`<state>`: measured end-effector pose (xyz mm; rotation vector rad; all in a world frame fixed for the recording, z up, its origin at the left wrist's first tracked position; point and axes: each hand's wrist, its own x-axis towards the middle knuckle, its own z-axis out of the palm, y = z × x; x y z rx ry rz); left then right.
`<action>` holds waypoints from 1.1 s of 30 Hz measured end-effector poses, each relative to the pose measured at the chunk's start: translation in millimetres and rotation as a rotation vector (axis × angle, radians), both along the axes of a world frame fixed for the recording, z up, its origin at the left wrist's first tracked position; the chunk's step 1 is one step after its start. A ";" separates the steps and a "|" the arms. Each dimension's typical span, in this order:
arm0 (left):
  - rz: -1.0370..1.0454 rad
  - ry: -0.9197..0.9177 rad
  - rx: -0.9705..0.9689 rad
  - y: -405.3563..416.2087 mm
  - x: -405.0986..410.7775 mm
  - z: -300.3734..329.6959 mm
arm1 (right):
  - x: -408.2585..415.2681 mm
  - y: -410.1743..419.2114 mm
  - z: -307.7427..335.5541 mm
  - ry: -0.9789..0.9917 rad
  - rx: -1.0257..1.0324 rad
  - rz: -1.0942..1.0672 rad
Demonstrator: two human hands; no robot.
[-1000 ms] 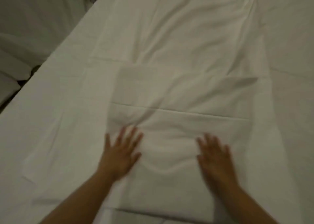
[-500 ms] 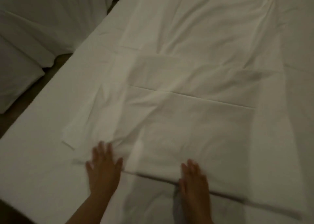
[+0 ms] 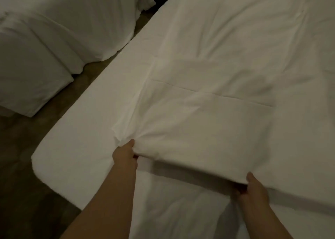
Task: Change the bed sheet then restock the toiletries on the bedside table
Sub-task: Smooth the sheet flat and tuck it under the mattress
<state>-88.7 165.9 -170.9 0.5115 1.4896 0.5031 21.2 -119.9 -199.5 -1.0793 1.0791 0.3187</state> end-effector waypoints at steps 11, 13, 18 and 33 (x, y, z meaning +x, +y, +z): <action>-0.342 0.361 0.209 -19.4 -154.3 -88.0 | -196.8 -37.5 23.8 0.184 0.172 -0.014; -0.612 0.222 0.110 -37.2 -169.3 -83.3 | -194.4 -57.8 30.7 0.166 0.171 -0.083; -0.592 -0.308 -0.417 -132.1 -149.0 -39.0 | -149.3 -137.8 33.9 0.041 0.069 -0.229; -0.247 -0.175 -0.269 -346.5 -52.3 8.1 | -90.7 -344.5 60.6 0.023 -0.273 -0.177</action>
